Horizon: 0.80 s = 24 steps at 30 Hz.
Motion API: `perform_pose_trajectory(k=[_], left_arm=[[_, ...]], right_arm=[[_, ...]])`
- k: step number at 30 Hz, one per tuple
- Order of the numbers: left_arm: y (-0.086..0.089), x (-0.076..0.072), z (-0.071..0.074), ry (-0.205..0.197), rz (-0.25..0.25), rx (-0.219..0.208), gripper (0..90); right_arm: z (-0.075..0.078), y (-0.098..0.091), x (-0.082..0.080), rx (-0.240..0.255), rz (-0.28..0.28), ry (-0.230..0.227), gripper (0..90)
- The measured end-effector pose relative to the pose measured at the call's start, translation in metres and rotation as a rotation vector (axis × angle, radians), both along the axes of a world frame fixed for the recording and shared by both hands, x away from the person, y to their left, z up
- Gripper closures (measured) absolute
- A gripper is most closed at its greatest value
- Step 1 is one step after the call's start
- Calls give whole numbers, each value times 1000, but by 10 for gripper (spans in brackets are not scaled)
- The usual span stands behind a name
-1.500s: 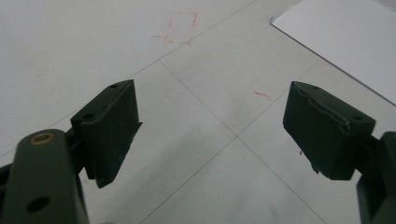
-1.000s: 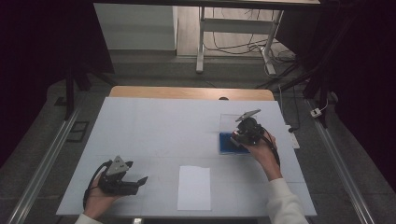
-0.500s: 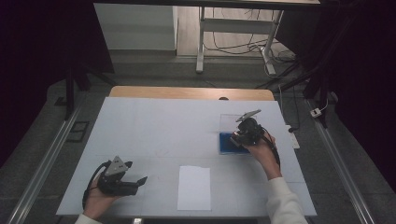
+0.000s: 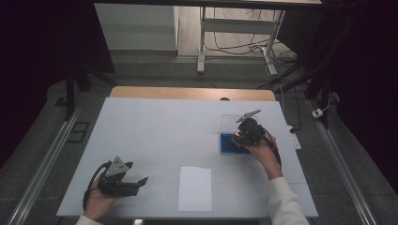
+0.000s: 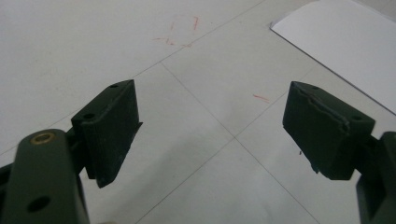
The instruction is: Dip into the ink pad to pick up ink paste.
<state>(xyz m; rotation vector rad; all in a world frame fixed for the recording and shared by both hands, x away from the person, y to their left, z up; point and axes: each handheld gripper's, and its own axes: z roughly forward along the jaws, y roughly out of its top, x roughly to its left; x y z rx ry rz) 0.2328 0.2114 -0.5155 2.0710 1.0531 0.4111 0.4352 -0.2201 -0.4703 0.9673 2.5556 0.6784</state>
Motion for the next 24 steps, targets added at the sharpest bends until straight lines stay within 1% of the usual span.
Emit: perform_pose_trajectory(k=[6,7,10,13,14,15,20,22,24], left_arm=[[0,0,1,0,1,-1,188],[0,0,0,1,3,-2,188],[0,1,0,1,4,-3,189],[0,0,1,-1,4,-3,189],[0,0,1,-1,5,-2,189],[0,0,1,-1,6,-2,189],[1,0,1,-3,7,-2,189],[2,-1,2,-5,8,-2,189],[3,-1,3,-10,13,-6,189]], right_arm=[[0,-1,0,8,1,2,712],[0,-1,0,12,-4,10,712],[-1,-1,1,10,1,4,712],[-1,-3,1,31,-4,17,712],[-1,-4,1,34,-6,14,712],[-1,-4,1,29,3,9,712],[-1,-3,1,24,3,4,711],[-1,-1,0,11,8,-4,710],[-1,-1,-1,10,9,-9,708]])
